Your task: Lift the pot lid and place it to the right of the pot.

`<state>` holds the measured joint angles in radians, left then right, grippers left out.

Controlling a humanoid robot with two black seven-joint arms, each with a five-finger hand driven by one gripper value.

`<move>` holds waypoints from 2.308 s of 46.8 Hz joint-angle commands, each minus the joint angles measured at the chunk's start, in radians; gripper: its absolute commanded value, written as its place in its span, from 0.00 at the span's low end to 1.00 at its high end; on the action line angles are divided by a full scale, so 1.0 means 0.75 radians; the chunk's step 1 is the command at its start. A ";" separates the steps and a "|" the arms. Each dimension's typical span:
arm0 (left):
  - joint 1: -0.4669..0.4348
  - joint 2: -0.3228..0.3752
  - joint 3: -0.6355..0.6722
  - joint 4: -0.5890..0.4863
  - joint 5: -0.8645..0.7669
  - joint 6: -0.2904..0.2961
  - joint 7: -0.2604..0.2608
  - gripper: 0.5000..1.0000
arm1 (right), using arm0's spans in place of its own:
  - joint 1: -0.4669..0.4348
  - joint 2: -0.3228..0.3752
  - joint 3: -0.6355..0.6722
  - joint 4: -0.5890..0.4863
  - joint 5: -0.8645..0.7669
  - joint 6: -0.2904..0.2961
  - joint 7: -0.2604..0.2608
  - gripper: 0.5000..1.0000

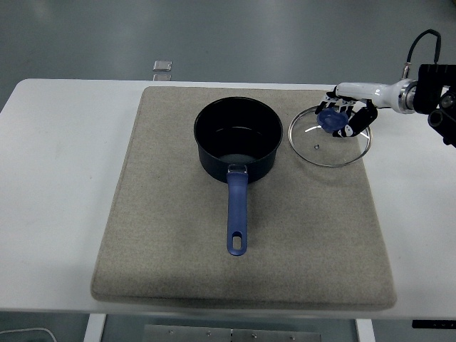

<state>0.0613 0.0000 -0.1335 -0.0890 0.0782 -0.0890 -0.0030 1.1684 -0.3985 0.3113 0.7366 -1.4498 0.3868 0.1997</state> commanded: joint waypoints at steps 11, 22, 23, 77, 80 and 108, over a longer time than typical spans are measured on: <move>0.000 0.000 0.000 0.000 0.000 0.000 0.000 1.00 | -0.022 0.018 -0.002 -0.015 0.000 -0.039 0.000 0.41; 0.000 0.000 0.000 0.000 0.000 0.000 0.000 1.00 | -0.028 0.018 0.008 -0.019 0.004 -0.033 0.002 0.82; 0.000 0.000 0.000 0.000 0.000 0.000 0.000 1.00 | -0.028 0.016 0.010 -0.019 0.004 -0.031 0.002 0.83; 0.000 0.000 0.000 0.000 0.000 0.000 0.000 1.00 | -0.073 0.057 0.147 -0.035 1.546 -0.127 -0.015 0.86; 0.000 0.000 0.000 0.000 0.000 0.000 0.000 1.00 | -0.095 0.069 0.147 -0.035 1.640 -0.135 -0.027 0.86; 0.000 0.000 0.000 0.000 0.000 0.000 0.000 1.00 | -0.167 0.081 0.149 -0.037 1.796 -0.129 -0.027 0.86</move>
<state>0.0613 0.0000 -0.1335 -0.0890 0.0782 -0.0890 -0.0030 1.0448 -0.3380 0.4234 0.7101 -0.1017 0.2943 0.1794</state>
